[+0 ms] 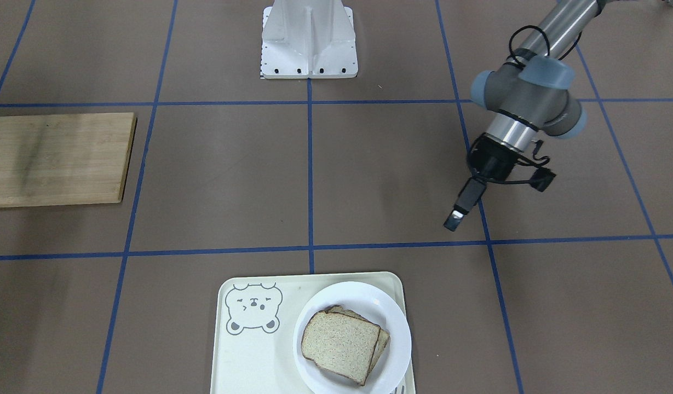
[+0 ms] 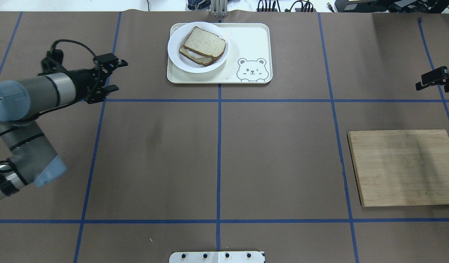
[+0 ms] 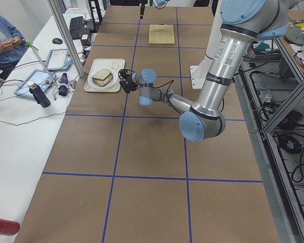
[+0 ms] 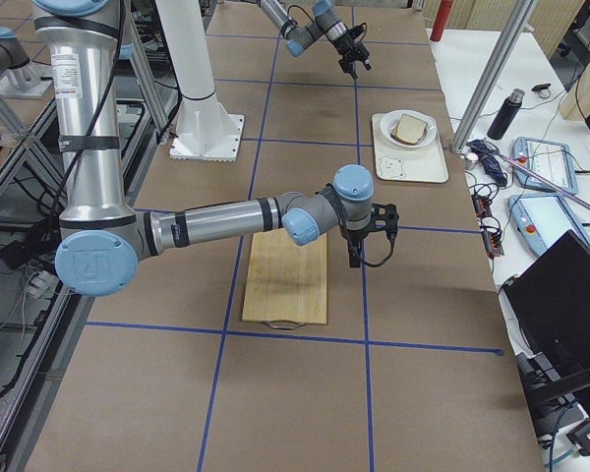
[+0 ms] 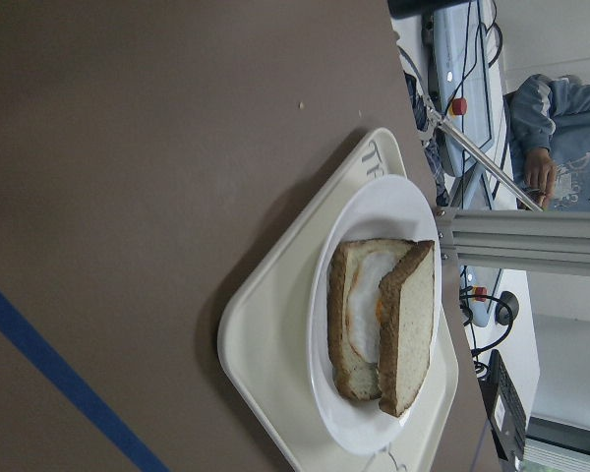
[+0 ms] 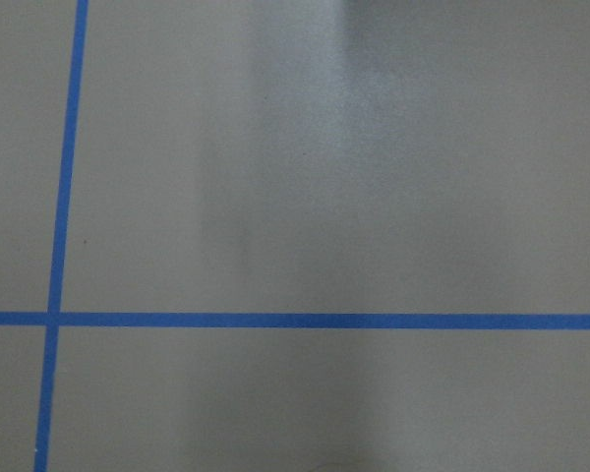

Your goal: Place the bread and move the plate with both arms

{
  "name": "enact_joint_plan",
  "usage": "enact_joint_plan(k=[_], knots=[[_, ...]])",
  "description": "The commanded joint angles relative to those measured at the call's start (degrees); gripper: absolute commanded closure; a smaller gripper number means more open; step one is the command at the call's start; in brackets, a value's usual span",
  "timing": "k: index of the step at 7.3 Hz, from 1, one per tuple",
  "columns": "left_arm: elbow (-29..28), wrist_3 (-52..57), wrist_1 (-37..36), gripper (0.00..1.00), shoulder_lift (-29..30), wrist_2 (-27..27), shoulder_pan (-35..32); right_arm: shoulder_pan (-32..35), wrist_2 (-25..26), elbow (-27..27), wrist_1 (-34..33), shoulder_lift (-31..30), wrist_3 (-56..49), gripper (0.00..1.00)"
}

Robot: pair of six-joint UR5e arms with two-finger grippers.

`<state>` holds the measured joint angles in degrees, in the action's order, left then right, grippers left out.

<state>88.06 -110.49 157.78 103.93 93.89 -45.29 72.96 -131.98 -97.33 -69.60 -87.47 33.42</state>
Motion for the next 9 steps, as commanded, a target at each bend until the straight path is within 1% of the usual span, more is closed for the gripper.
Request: enact_joint_plan(k=[1,2,3,4,5,6,7,8,9], knots=[[1.59,33.24,-7.69,0.02,-9.42,3.39,-9.51,2.79,0.85,-0.31,-4.38,0.19,-7.72,0.00],[1.50,49.59,-13.41,0.02,-11.10,3.49,-12.95,2.54,0.94,-0.23,-4.49,0.28,-8.63,0.00],[1.15,65.33,-16.86,0.02,-12.68,5.32,-17.42,2.45,0.85,-0.05,-4.49,0.28,-8.72,0.00],[0.89,75.93,-24.64,0.02,-12.44,14.30,-24.07,2.19,0.85,0.21,-5.01,0.63,-8.72,0.00],[0.89,87.43,-33.24,0.02,-11.91,25.53,-31.45,2.36,0.76,0.04,-6.67,1.51,-8.72,0.00],[1.58,94.34,-41.77,0.02,-11.91,30.86,-33.53,2.54,0.50,0.21,-8.43,2.64,-8.81,0.00],[4.11,97.88,-49.51,0.02,-11.91,33.44,-33.81,3.06,0.32,0.13,-11.05,3.79,-8.90,0.00],[5.88,103.23,-58.55,0.02,-11.12,35.64,-36.16,4.02,0.41,-0.31,-11.43,4.23,-9.68,0.00],[6.51,108.07,-62.21,0.02,-10.25,35.92,-36.97,4.73,0.15,-0.23,-11.52,4.33,-9.86,0.00]])
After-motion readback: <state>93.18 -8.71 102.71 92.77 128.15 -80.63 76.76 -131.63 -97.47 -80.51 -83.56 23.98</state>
